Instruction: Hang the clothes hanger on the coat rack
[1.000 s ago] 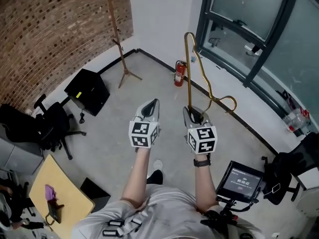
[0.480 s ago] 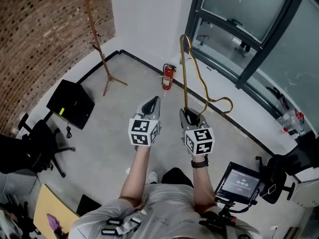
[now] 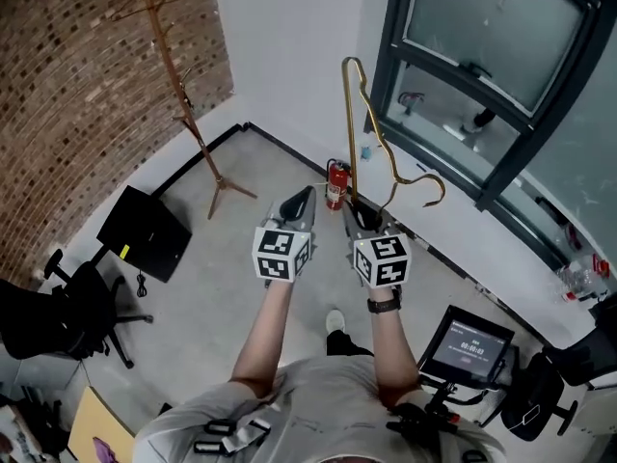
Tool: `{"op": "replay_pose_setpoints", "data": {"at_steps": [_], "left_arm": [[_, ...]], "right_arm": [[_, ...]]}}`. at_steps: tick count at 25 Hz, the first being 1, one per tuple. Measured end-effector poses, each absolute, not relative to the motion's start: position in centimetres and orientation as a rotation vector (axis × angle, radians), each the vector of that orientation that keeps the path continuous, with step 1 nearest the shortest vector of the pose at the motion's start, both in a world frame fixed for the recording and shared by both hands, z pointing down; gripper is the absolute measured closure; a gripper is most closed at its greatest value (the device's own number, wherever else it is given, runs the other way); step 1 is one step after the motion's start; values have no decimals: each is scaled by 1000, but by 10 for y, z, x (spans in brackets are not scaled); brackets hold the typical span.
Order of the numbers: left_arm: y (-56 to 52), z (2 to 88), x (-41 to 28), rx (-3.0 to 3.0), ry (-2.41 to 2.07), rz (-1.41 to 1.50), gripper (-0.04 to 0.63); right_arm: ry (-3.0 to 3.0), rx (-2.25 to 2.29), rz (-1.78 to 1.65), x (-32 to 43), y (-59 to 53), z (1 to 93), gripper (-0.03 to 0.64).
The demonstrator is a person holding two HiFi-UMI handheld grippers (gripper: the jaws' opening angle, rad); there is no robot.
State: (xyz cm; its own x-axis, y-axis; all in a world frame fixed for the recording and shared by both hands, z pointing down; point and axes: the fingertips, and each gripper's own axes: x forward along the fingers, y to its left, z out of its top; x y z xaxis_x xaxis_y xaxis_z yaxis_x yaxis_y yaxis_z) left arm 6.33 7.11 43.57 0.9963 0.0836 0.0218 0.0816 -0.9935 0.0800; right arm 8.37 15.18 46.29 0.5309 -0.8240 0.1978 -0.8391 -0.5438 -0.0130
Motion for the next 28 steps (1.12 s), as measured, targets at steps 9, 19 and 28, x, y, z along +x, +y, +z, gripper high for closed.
{"op": "replay_pose_setpoints", "data": {"at_steps": [9, 19, 28], "left_arm": [[40, 438, 171, 3111, -13, 78, 595], [-30, 484, 249, 3066, -121, 161, 595], [-145, 484, 333, 3044, -155, 151, 595]], "right_arm": [[-1595, 2667, 352, 202, 118, 476, 555], [-1650, 2585, 490, 282, 57, 522, 554], [-1689, 2526, 495, 368, -64, 525, 554]]}}
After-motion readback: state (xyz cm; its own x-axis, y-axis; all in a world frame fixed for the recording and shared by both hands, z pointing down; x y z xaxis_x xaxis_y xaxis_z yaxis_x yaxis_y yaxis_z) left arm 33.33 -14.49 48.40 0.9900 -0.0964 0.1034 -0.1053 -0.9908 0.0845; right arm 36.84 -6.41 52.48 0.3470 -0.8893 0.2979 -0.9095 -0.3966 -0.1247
